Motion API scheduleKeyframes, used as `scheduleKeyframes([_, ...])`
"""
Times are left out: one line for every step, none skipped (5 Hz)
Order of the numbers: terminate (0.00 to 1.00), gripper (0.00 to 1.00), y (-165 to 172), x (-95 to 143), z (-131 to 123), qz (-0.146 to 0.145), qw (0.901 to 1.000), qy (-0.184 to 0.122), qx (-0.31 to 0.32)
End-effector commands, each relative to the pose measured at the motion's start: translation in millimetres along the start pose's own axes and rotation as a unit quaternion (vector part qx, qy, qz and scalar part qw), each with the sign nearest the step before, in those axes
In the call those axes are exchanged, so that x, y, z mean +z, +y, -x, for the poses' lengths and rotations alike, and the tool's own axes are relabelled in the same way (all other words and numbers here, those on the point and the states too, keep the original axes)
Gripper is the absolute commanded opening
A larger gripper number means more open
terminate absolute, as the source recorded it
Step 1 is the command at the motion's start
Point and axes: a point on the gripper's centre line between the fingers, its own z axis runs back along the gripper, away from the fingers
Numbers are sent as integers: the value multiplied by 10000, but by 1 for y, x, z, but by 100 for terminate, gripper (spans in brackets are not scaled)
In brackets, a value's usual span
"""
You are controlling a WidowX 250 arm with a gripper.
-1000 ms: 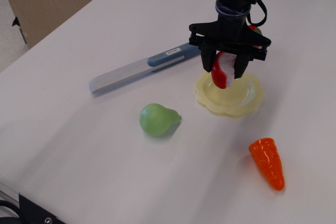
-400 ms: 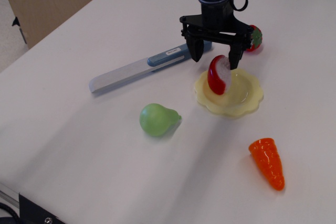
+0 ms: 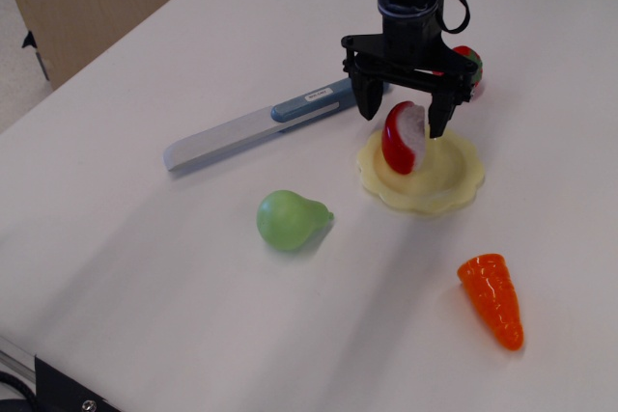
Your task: Put sushi on plate
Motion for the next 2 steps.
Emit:
scheduleKeyframes([0,100,-7,29,2,35,9992,-391,-5])
scheduleKeyframes([100,100,-7,29,2,35,9992,-391,-5])
